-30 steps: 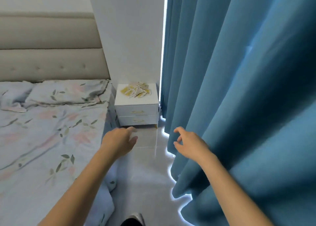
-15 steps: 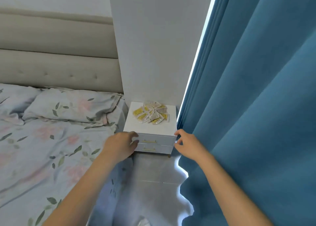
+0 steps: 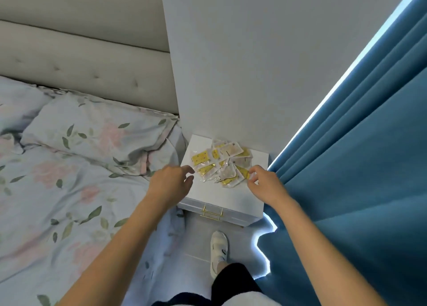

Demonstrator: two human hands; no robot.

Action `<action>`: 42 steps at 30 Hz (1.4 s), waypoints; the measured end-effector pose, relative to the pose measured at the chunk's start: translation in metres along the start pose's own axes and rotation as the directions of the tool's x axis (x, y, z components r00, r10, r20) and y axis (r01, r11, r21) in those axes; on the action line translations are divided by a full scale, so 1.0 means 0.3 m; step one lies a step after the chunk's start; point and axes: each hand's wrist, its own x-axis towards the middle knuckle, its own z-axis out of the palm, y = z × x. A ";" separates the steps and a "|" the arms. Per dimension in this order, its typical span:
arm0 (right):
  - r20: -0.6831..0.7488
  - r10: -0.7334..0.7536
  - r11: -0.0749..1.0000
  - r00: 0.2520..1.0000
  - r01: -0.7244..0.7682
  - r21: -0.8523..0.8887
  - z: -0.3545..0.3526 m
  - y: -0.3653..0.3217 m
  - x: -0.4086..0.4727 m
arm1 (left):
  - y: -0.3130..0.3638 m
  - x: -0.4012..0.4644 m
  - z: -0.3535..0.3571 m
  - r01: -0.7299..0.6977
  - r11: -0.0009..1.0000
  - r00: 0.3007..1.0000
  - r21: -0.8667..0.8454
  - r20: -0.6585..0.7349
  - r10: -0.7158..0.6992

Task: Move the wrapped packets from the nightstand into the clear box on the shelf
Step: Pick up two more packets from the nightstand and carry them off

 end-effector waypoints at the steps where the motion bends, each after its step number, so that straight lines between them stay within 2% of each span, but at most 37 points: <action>1: 0.004 -0.003 1.000 1.000 0.003 0.016 0.000 0.015 0.080 | -0.010 0.060 0.027 0.036 0.999 0.999 -0.016 0.001 -0.036; 7: 0.000 0.074 0.990 0.997 -0.073 0.123 0.078 0.105 0.466 | -0.098 0.305 0.191 0.195 0.972 0.980 -0.130 0.058 -0.189; 10: 0.044 0.128 0.978 0.991 -0.134 0.160 0.178 0.140 0.623 | -0.166 0.397 0.277 0.288 0.936 0.958 -0.202 0.066 -0.281; 17: 0.097 0.060 0.975 0.993 -0.079 0.207 0.402 0.092 0.983 | -0.316 0.618 0.439 0.379 0.886 0.925 -0.267 0.124 -0.358; 22: 0.003 -0.115 0.992 0.993 0.115 -0.054 0.578 0.007 1.240 | -0.383 0.707 0.549 0.408 0.868 0.912 -0.282 0.170 -0.374; 24: 0.110 -0.176 0.956 0.978 0.197 -0.218 0.649 -0.009 1.322 | -0.409 0.721 0.590 0.419 0.858 0.906 -0.298 0.195 -0.374; 27: 0.312 -0.175 0.853 0.934 0.302 -0.426 0.735 -0.014 1.398 | -0.446 0.725 0.646 0.452 0.837 0.886 -0.308 0.267 -0.380; 32: 0.361 -0.201 0.752 0.910 0.380 -0.539 0.758 -0.030 1.444 | -0.450 0.726 0.708 0.508 0.793 0.847 -0.336 0.363 -0.389; 34: 0.336 -0.244 0.740 0.910 0.399 -0.541 0.755 -0.022 1.429 | -0.432 0.730 0.724 0.529 0.760 0.839 -0.377 0.369 -0.400; 37: 0.194 -0.335 0.778 0.922 0.387 -0.494 0.754 0.022 1.390 | -0.411 0.738 0.744 0.579 0.680 0.812 -0.450 0.389 -0.434; 42: -0.041 -0.242 0.937 0.969 0.223 -0.269 0.736 0.113 1.335 | -0.382 0.755 0.762 0.626 0.589 0.780 -0.511 0.425 -0.460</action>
